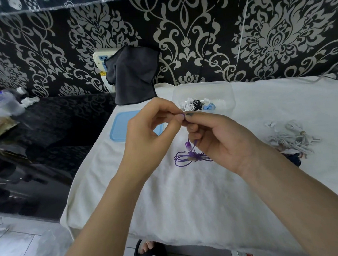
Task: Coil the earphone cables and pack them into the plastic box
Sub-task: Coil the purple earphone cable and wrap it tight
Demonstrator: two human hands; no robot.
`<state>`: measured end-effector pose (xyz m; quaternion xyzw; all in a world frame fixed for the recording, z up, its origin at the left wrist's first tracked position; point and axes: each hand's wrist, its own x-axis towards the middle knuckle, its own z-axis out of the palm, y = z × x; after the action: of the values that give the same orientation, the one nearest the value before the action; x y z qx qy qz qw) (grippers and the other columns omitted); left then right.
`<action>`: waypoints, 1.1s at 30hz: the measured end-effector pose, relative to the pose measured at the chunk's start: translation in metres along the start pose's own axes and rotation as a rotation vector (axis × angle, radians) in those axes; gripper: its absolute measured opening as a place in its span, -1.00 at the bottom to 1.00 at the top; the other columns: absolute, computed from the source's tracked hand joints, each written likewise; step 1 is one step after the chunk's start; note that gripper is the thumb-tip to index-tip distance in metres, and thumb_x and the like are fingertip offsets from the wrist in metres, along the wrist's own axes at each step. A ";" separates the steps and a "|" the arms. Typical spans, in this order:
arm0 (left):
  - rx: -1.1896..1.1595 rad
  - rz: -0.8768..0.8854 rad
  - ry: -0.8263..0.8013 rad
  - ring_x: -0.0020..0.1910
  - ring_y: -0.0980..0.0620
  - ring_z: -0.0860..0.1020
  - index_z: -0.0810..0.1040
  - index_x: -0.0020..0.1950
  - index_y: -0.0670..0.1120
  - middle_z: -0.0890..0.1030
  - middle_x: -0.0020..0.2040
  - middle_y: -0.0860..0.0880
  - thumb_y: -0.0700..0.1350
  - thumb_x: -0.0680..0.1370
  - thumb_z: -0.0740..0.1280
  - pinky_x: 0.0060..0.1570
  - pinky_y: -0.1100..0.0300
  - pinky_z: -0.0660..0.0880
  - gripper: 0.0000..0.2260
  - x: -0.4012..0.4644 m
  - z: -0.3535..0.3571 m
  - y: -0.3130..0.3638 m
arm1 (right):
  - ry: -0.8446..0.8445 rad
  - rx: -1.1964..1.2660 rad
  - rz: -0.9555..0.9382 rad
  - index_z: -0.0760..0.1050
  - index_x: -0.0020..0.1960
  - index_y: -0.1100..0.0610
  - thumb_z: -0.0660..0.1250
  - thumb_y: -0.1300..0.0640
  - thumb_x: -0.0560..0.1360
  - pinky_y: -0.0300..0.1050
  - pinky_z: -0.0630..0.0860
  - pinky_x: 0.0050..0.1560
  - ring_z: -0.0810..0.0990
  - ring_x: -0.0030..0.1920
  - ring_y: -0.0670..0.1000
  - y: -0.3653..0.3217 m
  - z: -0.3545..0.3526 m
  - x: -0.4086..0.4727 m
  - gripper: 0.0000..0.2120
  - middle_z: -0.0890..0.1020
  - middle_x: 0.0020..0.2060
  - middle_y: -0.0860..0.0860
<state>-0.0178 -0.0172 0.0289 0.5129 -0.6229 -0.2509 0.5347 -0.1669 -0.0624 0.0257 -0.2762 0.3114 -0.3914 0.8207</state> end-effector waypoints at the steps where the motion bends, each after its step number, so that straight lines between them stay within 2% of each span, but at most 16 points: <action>1: -0.015 -0.009 0.002 -0.04 -0.11 0.70 0.58 -0.02 -0.21 0.68 -0.09 -0.14 -0.35 0.57 0.40 0.09 0.01 0.61 -0.93 0.000 0.000 0.000 | 0.004 -0.018 -0.016 0.59 -0.01 0.30 0.28 0.36 0.57 -0.32 0.33 -0.40 0.45 -0.41 -0.15 0.000 0.000 0.000 -0.89 0.63 -0.29 0.06; 8: 0.048 0.039 0.004 -0.05 -0.12 0.69 0.62 -0.04 -0.17 0.68 -0.11 -0.08 -0.33 0.54 0.44 0.09 -0.01 0.63 -0.92 0.000 0.000 -0.002 | 0.023 -0.054 -0.062 0.60 0.00 0.32 0.30 0.36 0.56 -0.32 0.39 -0.37 0.47 -0.40 -0.14 0.001 0.001 0.000 -0.90 0.64 -0.31 0.04; 13: -0.141 -0.087 0.004 -0.08 -0.08 0.71 0.61 -0.08 -0.21 0.69 -0.11 -0.19 -0.38 0.54 0.41 -0.02 0.13 0.59 -0.91 0.004 -0.001 0.001 | 0.015 -0.045 -0.042 0.61 -0.03 0.29 0.33 0.34 0.55 -0.32 0.39 -0.38 0.45 -0.39 -0.15 0.001 0.000 -0.001 -0.92 0.63 -0.25 0.08; 17: -0.133 -0.056 0.000 -0.05 -0.17 0.69 0.60 -0.06 -0.18 0.68 -0.09 -0.19 -0.30 0.55 0.41 0.03 0.02 0.60 -0.96 0.003 0.000 0.001 | 0.006 0.034 0.014 0.59 -0.02 0.28 0.31 0.34 0.56 -0.35 0.40 -0.38 0.46 -0.40 -0.15 0.000 0.002 -0.004 -0.91 0.65 -0.31 0.03; 20: -0.146 -0.056 -0.011 -0.03 -0.19 0.69 0.58 0.00 -0.21 0.67 -0.06 -0.21 -0.29 0.54 0.40 0.02 0.07 0.57 -0.93 0.001 0.001 0.002 | 0.007 0.082 0.047 0.60 -0.01 0.28 0.32 0.34 0.56 -0.36 0.39 -0.40 0.46 -0.41 -0.16 -0.002 0.002 -0.004 -0.91 0.67 -0.23 0.06; 22: -0.133 -0.033 -0.021 -0.05 -0.15 0.69 0.56 0.04 -0.23 0.67 -0.06 -0.18 -0.34 0.50 0.37 0.02 0.12 0.55 -0.87 0.000 0.001 0.003 | 0.009 0.093 0.057 0.60 0.01 0.28 0.32 0.34 0.56 -0.36 0.40 -0.40 0.48 -0.41 -0.16 -0.003 0.001 -0.004 -0.91 0.67 -0.21 0.08; 25: -0.082 0.030 -0.032 -0.09 -0.07 0.67 0.54 0.07 -0.25 0.66 -0.05 -0.11 -0.39 0.47 0.35 0.08 0.06 0.58 -0.80 0.000 0.002 0.004 | 0.008 0.104 0.066 0.60 0.01 0.29 0.32 0.35 0.56 -0.36 0.41 -0.41 0.49 -0.41 -0.15 -0.004 0.001 -0.003 -0.91 0.66 -0.24 0.07; 28: -0.028 0.045 -0.022 -0.06 -0.04 0.63 0.55 0.10 -0.20 0.64 -0.02 -0.02 -0.33 0.48 0.39 0.10 0.03 0.58 -0.79 0.000 0.002 0.003 | 0.001 0.104 0.070 0.62 -0.09 0.28 0.31 0.35 0.56 -0.37 0.40 -0.41 0.48 -0.41 -0.15 -0.006 0.001 -0.005 -0.87 0.66 -0.28 0.06; 31: 0.008 -0.032 -0.062 0.03 0.00 0.62 0.53 0.17 -0.11 0.63 0.05 0.02 -0.28 0.46 0.37 0.14 0.08 0.56 -0.71 0.000 0.001 -0.001 | 0.007 0.106 0.066 0.61 -0.13 0.28 0.29 0.35 0.57 -0.38 0.39 -0.41 0.47 -0.42 -0.15 -0.009 -0.001 -0.005 -0.84 0.65 -0.26 0.09; 33: 0.024 -0.169 -0.170 0.11 0.01 0.61 0.52 0.23 -0.04 0.64 0.12 0.01 -0.21 0.45 0.33 0.19 0.07 0.54 -0.66 -0.001 0.003 -0.007 | 0.011 0.120 0.058 0.58 -0.10 0.29 0.28 0.35 0.58 -0.37 0.37 -0.43 0.46 -0.43 -0.15 -0.011 -0.002 -0.003 -0.87 0.64 -0.24 0.11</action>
<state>-0.0177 -0.0194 0.0217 0.5468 -0.6236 -0.3300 0.4508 -0.1753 -0.0661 0.0331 -0.2150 0.2999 -0.3871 0.8450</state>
